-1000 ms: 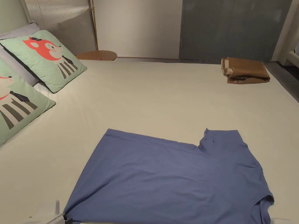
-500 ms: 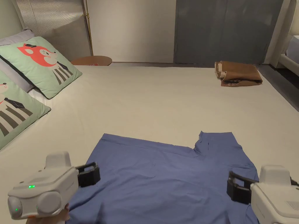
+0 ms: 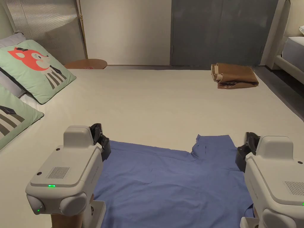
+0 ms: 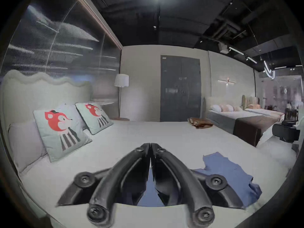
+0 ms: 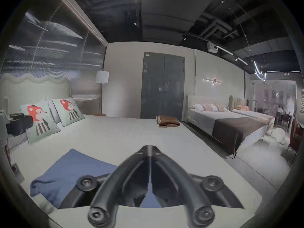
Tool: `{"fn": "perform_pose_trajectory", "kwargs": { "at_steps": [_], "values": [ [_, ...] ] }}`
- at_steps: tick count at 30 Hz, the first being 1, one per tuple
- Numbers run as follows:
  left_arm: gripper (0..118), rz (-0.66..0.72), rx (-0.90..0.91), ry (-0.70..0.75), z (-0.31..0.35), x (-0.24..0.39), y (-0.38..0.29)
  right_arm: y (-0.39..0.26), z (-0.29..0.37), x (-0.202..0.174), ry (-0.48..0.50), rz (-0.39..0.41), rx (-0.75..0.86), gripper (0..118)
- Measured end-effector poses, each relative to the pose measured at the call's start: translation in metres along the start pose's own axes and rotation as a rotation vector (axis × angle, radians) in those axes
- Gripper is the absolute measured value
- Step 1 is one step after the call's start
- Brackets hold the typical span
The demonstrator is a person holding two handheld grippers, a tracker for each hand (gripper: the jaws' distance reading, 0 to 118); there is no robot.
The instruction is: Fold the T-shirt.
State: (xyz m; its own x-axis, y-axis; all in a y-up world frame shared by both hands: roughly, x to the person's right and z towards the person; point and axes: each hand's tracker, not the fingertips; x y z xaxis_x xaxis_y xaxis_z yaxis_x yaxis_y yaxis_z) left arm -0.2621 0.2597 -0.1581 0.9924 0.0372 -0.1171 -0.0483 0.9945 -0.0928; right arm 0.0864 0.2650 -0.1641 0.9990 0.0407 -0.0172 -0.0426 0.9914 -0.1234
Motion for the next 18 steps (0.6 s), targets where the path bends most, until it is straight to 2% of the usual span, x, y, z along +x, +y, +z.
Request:
{"fn": "perform_pose_trajectory", "kwargs": {
  "at_steps": [9, 18],
  "values": [
    [0, -0.037, -0.157, -0.021, -0.045, 0.002, -0.007, -0.007, -0.027, 0.003, 0.004, -0.001, -0.002, 0],
    [0, 0.038, -0.442, -0.081, -0.176, -0.038, -0.027, -0.009, -0.077, 0.003, 0.012, 0.026, -0.029, 0]
  ]
}}
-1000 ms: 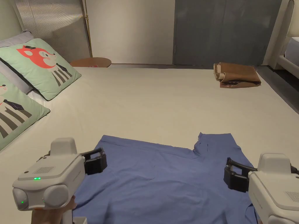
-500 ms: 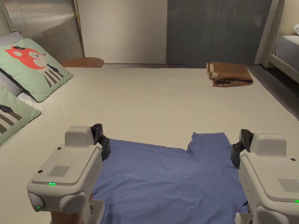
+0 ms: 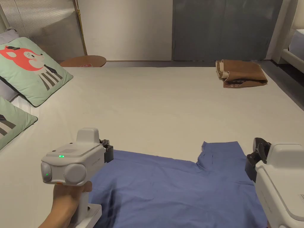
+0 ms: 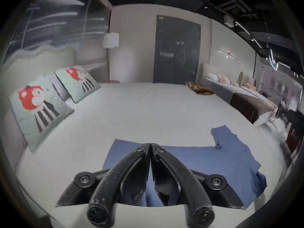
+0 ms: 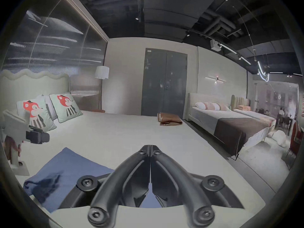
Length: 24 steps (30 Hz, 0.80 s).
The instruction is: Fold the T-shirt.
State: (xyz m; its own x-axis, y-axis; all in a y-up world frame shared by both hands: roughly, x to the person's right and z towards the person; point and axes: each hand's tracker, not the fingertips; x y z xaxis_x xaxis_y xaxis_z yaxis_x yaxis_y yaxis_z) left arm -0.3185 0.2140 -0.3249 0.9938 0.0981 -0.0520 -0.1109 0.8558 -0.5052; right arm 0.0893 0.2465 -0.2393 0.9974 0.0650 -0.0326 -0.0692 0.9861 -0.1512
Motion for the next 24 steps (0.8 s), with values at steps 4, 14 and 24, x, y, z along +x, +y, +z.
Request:
{"fn": "perform_pose_trajectory", "kwargs": {
  "at_steps": [4, 14, 24],
  "values": [
    [2, 0.093, -0.145, 0.006, -0.071, -0.035, 0.013, -0.004, -0.027, 0.002, -0.007, 0.007, -0.036, 0],
    [107, -0.071, -0.435, 0.153, -0.204, -0.056, 0.014, -0.025, -0.079, 0.006, -0.031, 0.046, -0.135, 0],
    [2, -0.116, -0.447, 0.055, -0.212, -0.028, -0.008, -0.049, -0.09, 0.02, -0.043, 0.063, -0.204, 0]
  ]
}}
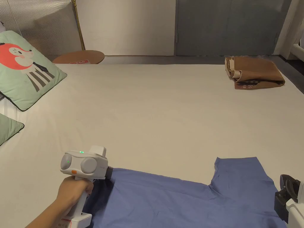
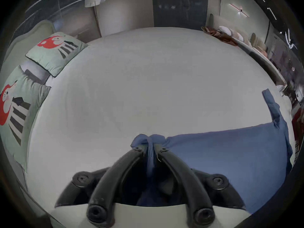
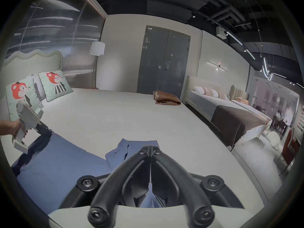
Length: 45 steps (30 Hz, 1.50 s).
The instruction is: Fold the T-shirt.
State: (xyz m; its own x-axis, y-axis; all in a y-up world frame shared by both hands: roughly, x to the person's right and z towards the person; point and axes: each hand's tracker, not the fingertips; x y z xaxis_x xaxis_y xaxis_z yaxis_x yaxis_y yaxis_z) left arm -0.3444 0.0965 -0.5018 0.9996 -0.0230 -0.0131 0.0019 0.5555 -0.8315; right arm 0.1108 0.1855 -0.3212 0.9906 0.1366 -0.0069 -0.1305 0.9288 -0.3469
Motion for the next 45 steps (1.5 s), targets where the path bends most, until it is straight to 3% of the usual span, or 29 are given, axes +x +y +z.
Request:
{"fn": "perform_pose_trajectory", "kwargs": {
  "at_steps": [6, 7, 8, 10, 11, 13, 14, 18, 19, 22, 24, 25, 27, 31, 37, 45],
  "values": [
    [2, 0.01, 0.119, 0.031, 0.039, -0.001, -0.007, 0.008, -0.036, 0.021, 0.039, -0.072, -0.166, 2],
    [2, 0.017, 0.143, 0.005, 0.051, -0.001, -0.007, 0.009, -0.052, 0.029, 0.068, -0.103, -0.259, 15],
    [2, 0.024, 0.172, -0.005, 0.063, 0.0, -0.008, 0.006, -0.066, 0.038, 0.081, -0.185, -0.283, 39],
    [2, 0.002, 0.209, -0.034, 0.088, 0.002, -0.01, 0.002, -0.097, 0.05, 0.07, -0.268, -0.377, 58],
    [2, -0.003, 0.226, -0.041, 0.098, 0.003, -0.011, -0.003, -0.112, 0.053, 0.052, -0.265, -0.419, 67],
    [2, -0.017, 0.249, -0.051, 0.118, 0.004, -0.013, -0.012, -0.137, 0.06, 0.011, -0.268, -0.501, 108],
    [2, -0.019, 0.257, -0.06, 0.125, 0.003, -0.011, -0.018, -0.143, 0.06, -0.004, -0.262, -0.502, 110],
    [2, -0.023, 0.277, -0.072, 0.143, 0.0, -0.012, -0.035, -0.157, 0.059, -0.015, -0.308, -0.595, 106],
    [2, -0.022, 0.281, -0.072, 0.145, 0.0, -0.013, -0.039, -0.157, 0.057, -0.014, -0.288, -0.615, 100],
    [2, -0.018, 0.278, -0.074, 0.147, -0.003, -0.015, -0.047, -0.151, 0.047, -0.02, -0.198, -0.688, 59],
    [2, -0.02, 0.276, -0.069, 0.148, -0.005, -0.019, -0.05, -0.144, 0.04, -0.014, -0.124, -0.63, 55],
    [2, -0.018, 0.275, -0.064, 0.148, -0.005, -0.02, -0.053, -0.15, 0.039, -0.019, -0.095, -0.61, 45],
    [2, -0.006, 0.273, -0.061, 0.148, -0.007, -0.023, -0.05, -0.149, 0.039, 0.001, -0.106, -0.643, 6],
    [2, -0.001, 0.272, -0.036, 0.154, -0.008, -0.031, -0.036, -0.129, 0.03, -0.012, 0.022, -0.556, 7],
    [2, 0.057, 0.362, 0.018, 0.184, -0.019, -0.037, 0.016, -0.082, 0.031, -0.016, 0.045, -0.31, 7],
    [2, 0.163, 0.608, 0.082, 0.265, -0.049, 0.006, 0.146, -0.013, 0.015, -0.049, 0.157, 0.1, 7]
  ]
}}
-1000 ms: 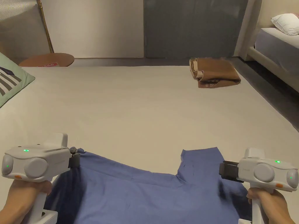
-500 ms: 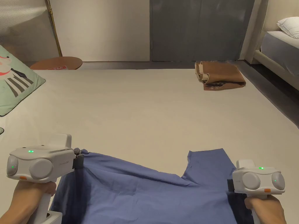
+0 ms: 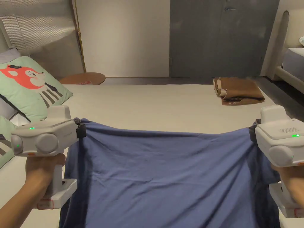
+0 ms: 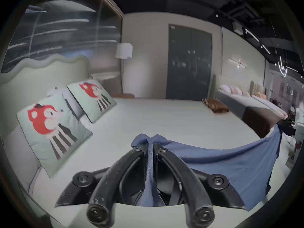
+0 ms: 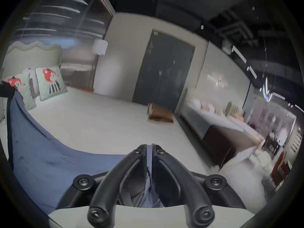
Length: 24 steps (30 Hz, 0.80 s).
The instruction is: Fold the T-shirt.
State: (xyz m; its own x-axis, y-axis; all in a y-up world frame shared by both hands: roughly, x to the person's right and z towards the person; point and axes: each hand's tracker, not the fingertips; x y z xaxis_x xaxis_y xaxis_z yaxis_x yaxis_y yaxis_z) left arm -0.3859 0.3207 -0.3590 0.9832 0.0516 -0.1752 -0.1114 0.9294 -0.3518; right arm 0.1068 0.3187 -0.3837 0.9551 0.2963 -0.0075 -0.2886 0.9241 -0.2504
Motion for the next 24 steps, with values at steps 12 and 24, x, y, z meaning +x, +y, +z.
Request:
{"fn": "perform_pose_trajectory", "kwargs": {
  "at_steps": [12, 24],
  "values": [
    [2, 0.027, 0.363, 0.119, 0.035, 0.01, 0.173, 0.17, -0.013, 0.03, -0.085, -0.058, 0.36, 7],
    [2, -0.004, 0.461, 0.207, -0.015, 0.028, 0.214, 0.215, -0.06, 0.045, -0.067, -0.128, 0.459, 7]
  ]
}}
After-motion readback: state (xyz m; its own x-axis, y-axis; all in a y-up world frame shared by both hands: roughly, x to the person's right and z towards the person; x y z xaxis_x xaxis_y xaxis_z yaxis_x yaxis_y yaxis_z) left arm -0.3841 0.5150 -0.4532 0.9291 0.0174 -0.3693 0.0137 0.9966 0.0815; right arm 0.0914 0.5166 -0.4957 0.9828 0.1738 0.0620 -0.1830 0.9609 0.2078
